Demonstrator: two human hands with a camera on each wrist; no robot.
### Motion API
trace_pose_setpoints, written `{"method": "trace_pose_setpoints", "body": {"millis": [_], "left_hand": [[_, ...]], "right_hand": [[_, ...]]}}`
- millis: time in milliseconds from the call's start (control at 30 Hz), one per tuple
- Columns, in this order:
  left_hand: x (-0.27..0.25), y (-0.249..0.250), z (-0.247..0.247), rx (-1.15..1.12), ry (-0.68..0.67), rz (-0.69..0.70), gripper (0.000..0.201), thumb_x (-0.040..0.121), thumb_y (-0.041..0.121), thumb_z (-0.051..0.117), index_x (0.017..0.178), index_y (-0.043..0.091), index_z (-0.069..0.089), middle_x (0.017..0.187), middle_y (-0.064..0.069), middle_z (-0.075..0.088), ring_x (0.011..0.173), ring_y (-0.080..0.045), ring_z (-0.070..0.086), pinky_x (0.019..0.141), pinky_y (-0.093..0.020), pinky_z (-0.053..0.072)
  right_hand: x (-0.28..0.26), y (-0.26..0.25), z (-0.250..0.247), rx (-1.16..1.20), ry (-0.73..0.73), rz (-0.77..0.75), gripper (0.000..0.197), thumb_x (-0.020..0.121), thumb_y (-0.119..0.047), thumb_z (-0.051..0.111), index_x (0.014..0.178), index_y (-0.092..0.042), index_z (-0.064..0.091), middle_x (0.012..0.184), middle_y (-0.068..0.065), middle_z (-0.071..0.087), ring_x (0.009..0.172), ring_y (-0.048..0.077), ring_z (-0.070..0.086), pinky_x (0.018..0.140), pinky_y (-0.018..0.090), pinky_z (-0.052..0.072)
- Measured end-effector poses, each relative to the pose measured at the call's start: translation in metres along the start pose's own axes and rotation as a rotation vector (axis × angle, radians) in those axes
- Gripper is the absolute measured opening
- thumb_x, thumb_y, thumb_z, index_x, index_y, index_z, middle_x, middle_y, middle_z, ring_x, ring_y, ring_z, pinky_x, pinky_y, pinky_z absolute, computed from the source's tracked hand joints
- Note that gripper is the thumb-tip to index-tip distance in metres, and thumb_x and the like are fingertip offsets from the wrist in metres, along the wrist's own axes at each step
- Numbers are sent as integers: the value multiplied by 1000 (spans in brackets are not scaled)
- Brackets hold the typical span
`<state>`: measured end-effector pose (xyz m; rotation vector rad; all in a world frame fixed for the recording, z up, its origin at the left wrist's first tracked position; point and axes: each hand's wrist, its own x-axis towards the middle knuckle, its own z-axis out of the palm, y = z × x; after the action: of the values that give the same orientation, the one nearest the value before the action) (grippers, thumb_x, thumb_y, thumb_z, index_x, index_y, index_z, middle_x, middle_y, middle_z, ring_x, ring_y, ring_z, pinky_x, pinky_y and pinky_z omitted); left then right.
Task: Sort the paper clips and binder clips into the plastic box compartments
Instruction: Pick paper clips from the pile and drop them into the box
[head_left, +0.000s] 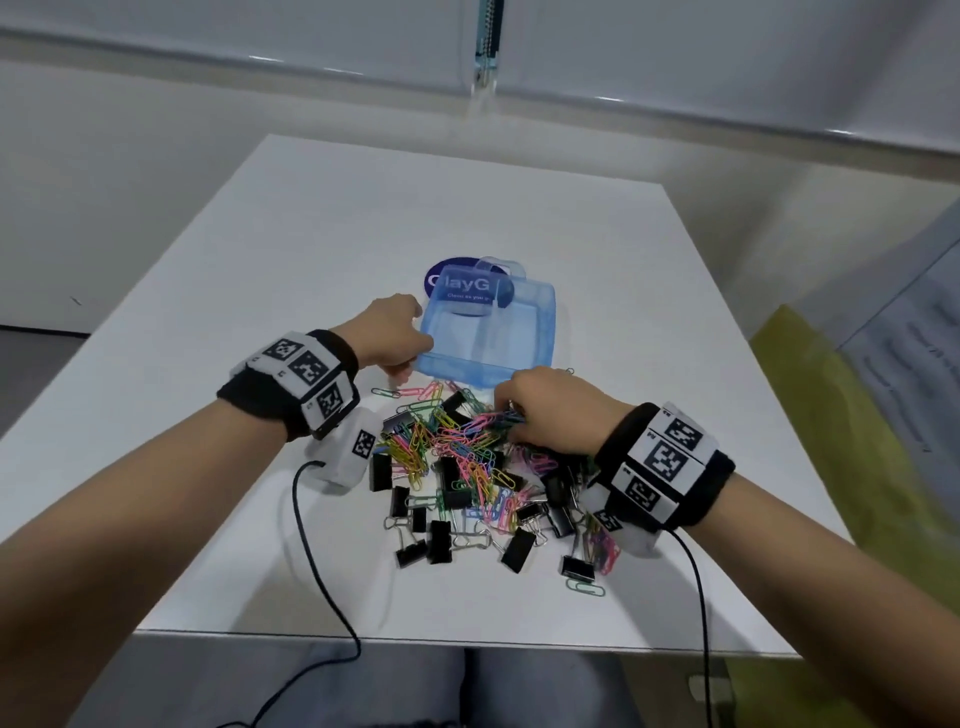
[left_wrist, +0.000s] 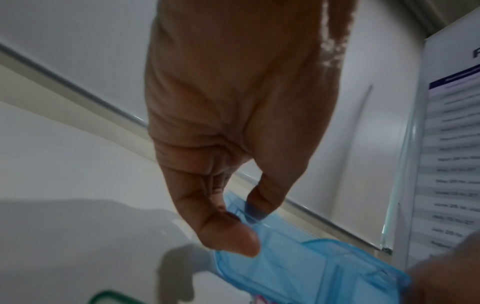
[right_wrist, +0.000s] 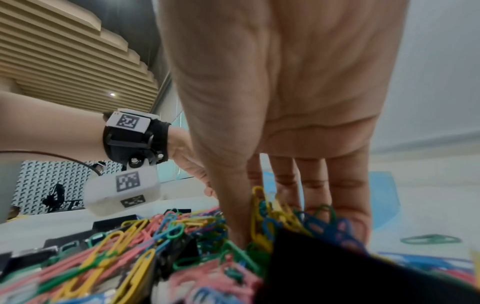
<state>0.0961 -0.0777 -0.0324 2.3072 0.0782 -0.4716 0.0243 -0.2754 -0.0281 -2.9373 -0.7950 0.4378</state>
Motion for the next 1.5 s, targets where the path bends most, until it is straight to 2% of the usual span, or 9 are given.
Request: {"method": "trace_pose_setpoints", "body": {"millis": [167,300,467,633,800,967,1133,1333,1500], "left_hand": [[-1,2,2,-30,-16,1,54,91,4,45,142,1,27,67,-14,60,46,-24,56,48,-31,53],[-2,2,5,-50,-59,6,55,91,4,47,142,1,26,66,-13,59,45,-25,54,57,-38,56],[1,2,4,-45,-103,18,49,93,8,50,138,4,29,64,-13,60,41,-22,54,46,-33,54],[-3,3,1,89,-51,75,35,98,34,46,113,3,51,75,-13,61,59,-25,57,49,-30,50],[-11,-5,-13,526,-2,113,29,96,22,44,105,1,61,102,-17,67,81,-30,63,62,-31,46],[-19,-20,-17,550,-198,53,50,83,7,61,129,13,45,97,-4,51,64,-23,63,57,-30,52],[-28,-21,-3,585,-247,190,53,85,4,60,134,17,44,108,-6,45,75,-22,62,68,-34,56],[-41,-19,-5,545,-349,263,36,91,4,49,122,20,57,107,0,51,94,-23,58,80,-31,52],[-26,-8,-14,232,-82,149,21,96,15,47,113,6,56,93,-11,64,73,-24,65,53,-27,54]], "right_hand": [[-2,9,-8,202,114,7,14,81,-9,68,94,-9,72,94,8,72,84,19,63,71,25,44],[-8,17,-22,487,195,87,6,77,-10,75,82,-8,75,66,-1,67,52,3,56,52,9,42],[-5,30,-39,765,420,160,10,77,-5,73,83,3,73,69,19,68,53,20,60,58,28,56],[24,40,-33,759,646,259,3,78,-2,70,80,0,71,66,16,65,52,22,59,60,34,58],[27,41,-18,567,508,227,27,80,-8,69,106,-5,69,98,15,70,86,23,65,81,26,48],[-1,67,-19,395,615,343,31,86,5,48,108,-5,68,109,15,65,89,21,57,86,28,44],[-15,75,2,217,-38,295,57,85,10,37,138,-12,44,145,12,35,130,35,32,106,47,36],[-39,52,22,182,-50,116,50,85,10,39,129,-7,53,131,14,46,117,32,44,99,36,36],[-37,26,9,213,61,-7,40,91,-18,55,132,-15,51,123,6,51,111,23,52,93,31,42]]}}
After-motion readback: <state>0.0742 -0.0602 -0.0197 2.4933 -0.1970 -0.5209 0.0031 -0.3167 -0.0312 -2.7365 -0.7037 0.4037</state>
